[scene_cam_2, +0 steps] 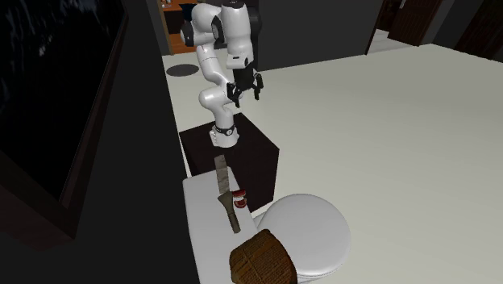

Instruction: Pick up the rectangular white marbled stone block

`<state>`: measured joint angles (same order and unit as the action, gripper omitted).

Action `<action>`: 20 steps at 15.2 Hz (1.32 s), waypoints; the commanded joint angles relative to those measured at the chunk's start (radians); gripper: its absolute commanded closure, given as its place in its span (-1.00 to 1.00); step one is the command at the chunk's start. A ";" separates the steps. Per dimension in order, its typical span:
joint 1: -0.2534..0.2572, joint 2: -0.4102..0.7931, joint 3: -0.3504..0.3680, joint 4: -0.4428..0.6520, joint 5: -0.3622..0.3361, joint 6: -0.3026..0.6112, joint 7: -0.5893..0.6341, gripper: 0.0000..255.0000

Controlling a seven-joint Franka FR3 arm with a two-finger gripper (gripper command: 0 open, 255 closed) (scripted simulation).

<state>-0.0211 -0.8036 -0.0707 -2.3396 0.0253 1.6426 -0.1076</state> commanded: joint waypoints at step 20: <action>-0.123 0.325 -0.232 -0.201 -0.229 0.590 -0.225 -1.00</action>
<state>-0.1379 -0.5089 -0.2875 -2.5436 -0.1944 2.1980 -0.3188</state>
